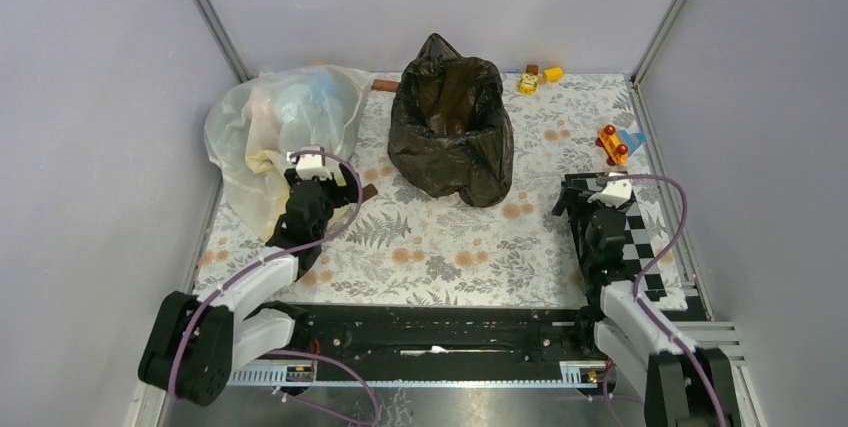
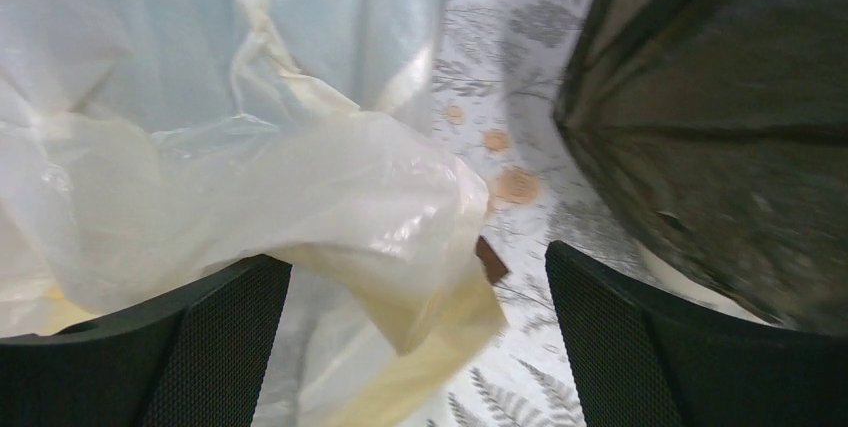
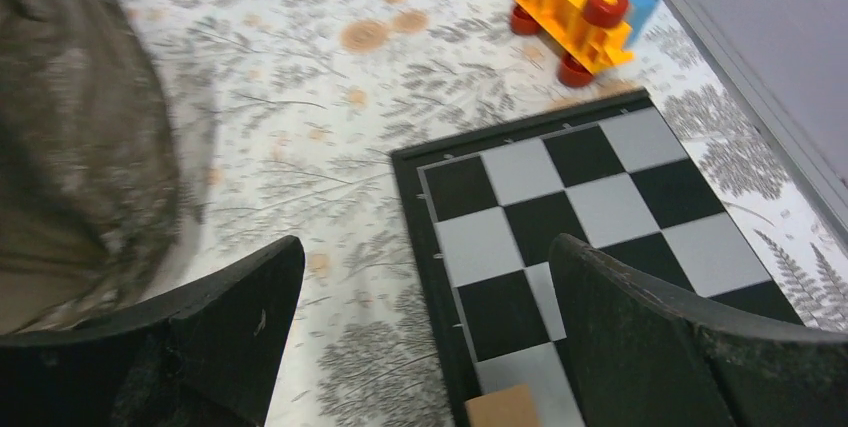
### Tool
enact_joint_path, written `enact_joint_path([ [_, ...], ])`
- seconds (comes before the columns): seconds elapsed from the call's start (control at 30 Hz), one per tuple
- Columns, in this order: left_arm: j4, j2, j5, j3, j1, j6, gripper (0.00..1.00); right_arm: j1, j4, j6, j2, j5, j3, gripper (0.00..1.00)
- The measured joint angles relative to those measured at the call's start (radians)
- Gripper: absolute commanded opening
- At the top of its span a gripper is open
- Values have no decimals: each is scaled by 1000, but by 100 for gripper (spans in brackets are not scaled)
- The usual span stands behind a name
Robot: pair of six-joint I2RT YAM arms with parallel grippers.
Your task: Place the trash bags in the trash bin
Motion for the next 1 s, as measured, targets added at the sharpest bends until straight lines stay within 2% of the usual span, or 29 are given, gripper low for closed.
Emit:
enact_joint_path([
  [0.1, 54, 65, -9, 0, 47, 27, 99, -80, 117, -1, 147, -42, -3, 99],
  [0.23, 101, 93, -23, -11, 92, 69, 99, -124, 426, 4, 453, -40, -41, 97],
  [0.37, 139, 79, -34, -24, 100, 95, 99, -127, 737, -15, 749, -40, -32, 100],
  [0.53, 163, 61, -30, -40, 100, 115, 99, -127, 652, -9, 760, -42, 78, 100],
  [0.63, 168, 62, -23, -40, 100, 131, 99, -127, 695, -23, 760, -84, 76, 100],
  [0.7, 200, 76, -22, -46, 100, 156, 99, -127, 661, -35, 760, -124, 80, 100],
  [0.87, 377, 194, 46, -135, 156, 189, 99, -132, 589, -50, 760, -194, 121, 100],
  [1.0, 375, 283, 105, -123, 193, 201, 91, -132, 569, -54, 760, -212, 124, 100],
])
